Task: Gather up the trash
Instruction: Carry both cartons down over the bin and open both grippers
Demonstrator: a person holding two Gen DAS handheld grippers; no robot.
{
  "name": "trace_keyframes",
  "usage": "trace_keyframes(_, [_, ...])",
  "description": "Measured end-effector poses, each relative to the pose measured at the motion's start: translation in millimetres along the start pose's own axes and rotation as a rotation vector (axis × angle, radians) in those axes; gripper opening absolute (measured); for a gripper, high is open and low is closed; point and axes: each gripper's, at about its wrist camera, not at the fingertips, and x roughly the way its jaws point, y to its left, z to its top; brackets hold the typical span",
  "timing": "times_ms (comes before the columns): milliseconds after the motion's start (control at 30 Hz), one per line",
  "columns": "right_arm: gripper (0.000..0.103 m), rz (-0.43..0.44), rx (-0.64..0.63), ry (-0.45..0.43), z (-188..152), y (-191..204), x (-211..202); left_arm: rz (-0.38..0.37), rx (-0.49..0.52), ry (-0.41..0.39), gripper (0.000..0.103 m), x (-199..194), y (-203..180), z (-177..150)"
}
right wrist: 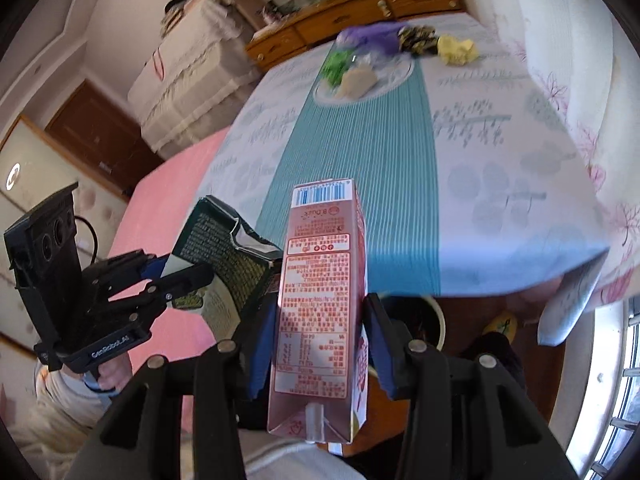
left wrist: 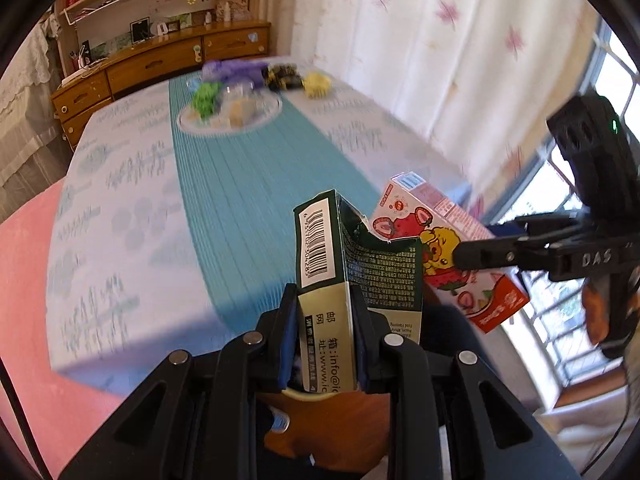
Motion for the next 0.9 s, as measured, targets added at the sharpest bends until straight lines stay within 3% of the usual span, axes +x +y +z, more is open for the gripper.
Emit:
trace_keyframes(167, [0.043, -0.008, 0.022, 0.112, -39, -10, 38, 0.017, 0.005, 0.076, 0.022, 29, -9, -60])
trace_keyframes(333, [0.043, -0.032, 0.078, 0.182, -58, -29, 79, 0.036, 0.033, 0.173, 0.022, 72, -12, -100])
trace_keyframes(700, [0.043, -0.057, 0.228, 0.248, -80, -79, 162, 0.046, -0.037, 0.251, 0.022, 161, 9, -140])
trace_keyframes(900, [0.043, -0.027, 0.342, 0.257, -89, -104, 205, 0.098, -0.056, 0.279, 0.022, 208, 22, -148])
